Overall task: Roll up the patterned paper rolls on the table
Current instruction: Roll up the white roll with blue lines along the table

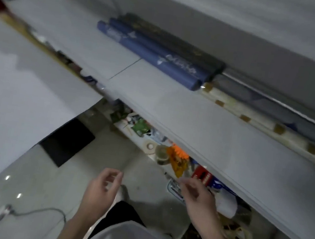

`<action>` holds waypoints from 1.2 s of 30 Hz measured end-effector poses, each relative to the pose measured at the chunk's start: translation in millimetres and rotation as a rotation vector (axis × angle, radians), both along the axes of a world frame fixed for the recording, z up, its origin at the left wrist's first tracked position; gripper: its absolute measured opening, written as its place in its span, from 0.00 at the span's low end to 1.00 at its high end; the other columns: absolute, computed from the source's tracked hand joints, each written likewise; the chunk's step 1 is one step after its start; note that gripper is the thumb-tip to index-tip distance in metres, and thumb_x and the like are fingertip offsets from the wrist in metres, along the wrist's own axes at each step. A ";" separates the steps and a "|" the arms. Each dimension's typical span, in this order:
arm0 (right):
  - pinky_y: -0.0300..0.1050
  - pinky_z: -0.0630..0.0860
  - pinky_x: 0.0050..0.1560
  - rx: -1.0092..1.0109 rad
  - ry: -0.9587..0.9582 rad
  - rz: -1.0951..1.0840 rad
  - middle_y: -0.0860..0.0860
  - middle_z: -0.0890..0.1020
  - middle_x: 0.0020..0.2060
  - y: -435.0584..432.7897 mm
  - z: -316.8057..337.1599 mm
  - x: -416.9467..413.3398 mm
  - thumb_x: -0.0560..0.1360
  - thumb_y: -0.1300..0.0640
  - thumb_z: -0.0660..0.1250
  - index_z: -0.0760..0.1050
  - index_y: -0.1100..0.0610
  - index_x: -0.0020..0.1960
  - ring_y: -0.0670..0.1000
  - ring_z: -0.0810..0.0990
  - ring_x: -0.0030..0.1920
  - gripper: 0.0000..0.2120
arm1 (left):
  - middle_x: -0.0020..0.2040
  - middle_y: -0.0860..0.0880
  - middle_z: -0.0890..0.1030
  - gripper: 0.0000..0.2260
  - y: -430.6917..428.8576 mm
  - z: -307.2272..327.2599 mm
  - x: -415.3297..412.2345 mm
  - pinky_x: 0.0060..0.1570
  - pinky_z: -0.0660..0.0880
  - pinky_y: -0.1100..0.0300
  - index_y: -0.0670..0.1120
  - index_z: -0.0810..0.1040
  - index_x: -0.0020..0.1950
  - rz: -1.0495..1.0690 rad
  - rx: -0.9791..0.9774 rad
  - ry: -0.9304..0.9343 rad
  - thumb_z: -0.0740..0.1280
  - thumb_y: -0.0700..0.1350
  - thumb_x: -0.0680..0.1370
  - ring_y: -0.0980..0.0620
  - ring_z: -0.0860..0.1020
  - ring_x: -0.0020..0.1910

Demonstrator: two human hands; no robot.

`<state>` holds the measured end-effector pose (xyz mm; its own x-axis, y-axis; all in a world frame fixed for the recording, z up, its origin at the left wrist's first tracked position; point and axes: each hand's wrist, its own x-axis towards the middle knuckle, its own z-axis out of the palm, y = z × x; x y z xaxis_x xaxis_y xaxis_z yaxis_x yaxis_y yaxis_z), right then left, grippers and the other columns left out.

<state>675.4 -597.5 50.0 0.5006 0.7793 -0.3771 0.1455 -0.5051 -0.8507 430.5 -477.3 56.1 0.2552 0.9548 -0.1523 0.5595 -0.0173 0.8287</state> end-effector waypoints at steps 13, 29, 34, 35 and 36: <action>0.29 0.72 0.46 -0.035 -0.155 0.608 0.37 0.80 0.46 245.2 -11.8 -167.4 0.79 0.54 0.66 0.76 0.45 0.53 0.37 0.78 0.49 0.05 | 0.48 0.64 0.81 0.03 83.5 -13.1 -189.0 0.42 0.72 0.65 0.59 0.78 0.49 0.499 -0.073 -0.016 0.65 0.53 0.80 0.62 0.79 0.47; 0.31 0.74 0.50 -0.002 -0.163 0.845 0.41 0.81 0.48 462.8 -6.2 -258.3 0.79 0.52 0.66 0.79 0.49 0.57 0.38 0.79 0.50 0.08 | 0.48 0.66 0.78 0.07 237.1 -37.0 -283.4 0.43 0.72 0.64 0.59 0.76 0.52 0.553 -0.167 0.160 0.60 0.57 0.80 0.67 0.76 0.48; 0.30 0.74 0.46 -0.074 -0.191 0.926 0.41 0.82 0.46 512.8 -31.7 -246.6 0.79 0.53 0.67 0.79 0.49 0.55 0.42 0.80 0.50 0.06 | 0.49 0.68 0.77 0.06 299.9 -27.9 -277.6 0.43 0.71 0.65 0.61 0.75 0.52 0.642 -0.145 0.163 0.59 0.58 0.80 0.67 0.76 0.49; 0.34 0.76 0.48 -0.102 -0.196 0.958 0.41 0.82 0.46 522.4 -37.0 -247.1 0.79 0.53 0.67 0.79 0.50 0.55 0.42 0.80 0.49 0.06 | 0.50 0.68 0.77 0.07 309.2 -26.1 -276.3 0.43 0.71 0.66 0.61 0.75 0.52 0.658 -0.141 0.161 0.59 0.58 0.80 0.67 0.76 0.49; 0.40 0.78 0.51 -0.133 -0.211 1.008 0.42 0.81 0.46 532.0 -42.9 -249.6 0.79 0.53 0.67 0.79 0.51 0.56 0.42 0.80 0.49 0.07 | 0.50 0.68 0.77 0.07 317.1 -25.7 -275.0 0.43 0.71 0.67 0.61 0.75 0.52 0.668 -0.137 0.166 0.58 0.58 0.80 0.67 0.76 0.49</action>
<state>425.8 -65.5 7.0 -0.2944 0.8314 -0.4713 0.6923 -0.1545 -0.7049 155.5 -160.3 30.5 -0.4162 0.8685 -0.2691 0.5335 0.4729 0.7012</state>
